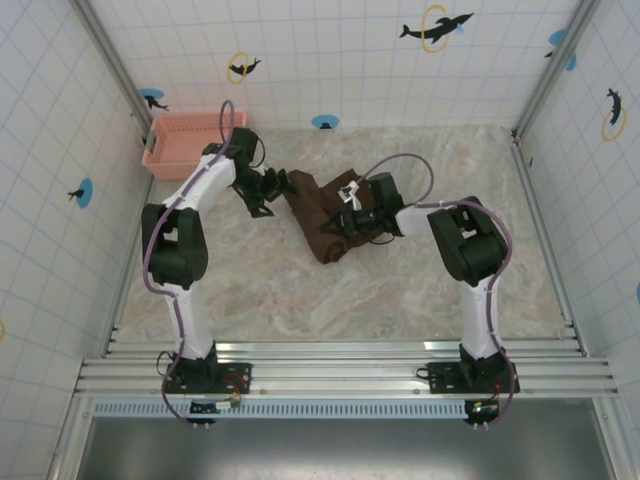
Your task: Roll up the long pants
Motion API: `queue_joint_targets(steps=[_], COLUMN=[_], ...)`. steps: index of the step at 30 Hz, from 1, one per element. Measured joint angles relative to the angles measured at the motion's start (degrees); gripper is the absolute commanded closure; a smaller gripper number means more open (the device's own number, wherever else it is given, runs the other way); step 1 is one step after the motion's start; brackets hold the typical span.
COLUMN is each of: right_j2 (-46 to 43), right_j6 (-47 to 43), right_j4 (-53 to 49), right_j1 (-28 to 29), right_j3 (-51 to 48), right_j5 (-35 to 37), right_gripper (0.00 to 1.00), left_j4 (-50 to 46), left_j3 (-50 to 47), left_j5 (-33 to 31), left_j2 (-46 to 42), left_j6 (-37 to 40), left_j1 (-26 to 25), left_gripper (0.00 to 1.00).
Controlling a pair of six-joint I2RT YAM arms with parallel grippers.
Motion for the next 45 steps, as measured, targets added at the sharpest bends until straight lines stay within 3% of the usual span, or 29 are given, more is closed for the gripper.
queue_joint_targets(steps=[7, 15, 23, 36, 38, 39, 40, 41, 43, 45], right_j2=[1.64, 13.18, 15.19, 15.93, 16.22, 16.39, 16.52, 16.61, 16.76, 16.76], right_j6=[16.79, 38.77, 45.09, 47.12, 47.43, 47.67, 47.91, 48.06, 48.41, 48.70], right_j4=[24.09, 51.95, 58.51, 60.61, 60.83, 60.85, 60.94, 60.92, 60.94, 60.89], right_j1=[-1.90, -3.61, -3.80, -3.96, -3.96, -3.96, -3.93, -3.96, -3.96, -3.96], right_j3=[-5.57, -5.84, -5.84, -5.73, -5.40, -5.18, -4.92, -4.74, -4.50, -4.24], right_j5=[3.28, 5.68, 5.84, 5.60, 5.35, 5.31, 5.27, 5.18, 5.07, 4.96], right_gripper=[0.79, 0.79, 0.79, 0.79, 0.79, 0.79, 0.79, 0.79, 0.79, 0.78], left_j4=[1.09, 1.25, -0.83, -1.60, -1.62, -1.62, -1.68, -1.84, -2.32, -3.23], left_j3=[3.08, 17.94, 29.46, 35.52, 36.85, 37.29, 37.35, 37.35, 37.35, 37.53], left_j5=[-0.46, -2.95, -7.56, -12.50, -12.70, -12.70, -12.72, -12.90, -14.38, -16.00], left_j2=[1.31, 10.43, 21.97, 26.38, 27.78, 28.48, 29.03, 29.35, 29.75, 29.75], left_j6=[-2.23, -4.79, -7.26, -9.35, -9.46, -9.49, -9.60, -9.68, -9.62, -9.35], left_j1=[-2.49, -5.95, -9.31, -11.26, -11.67, -11.96, -12.28, -12.55, -13.20, -13.53], left_gripper=[0.10, 0.03, 0.03, 0.03, 0.08, 0.15, 0.35, 0.67, 1.00, 1.00])
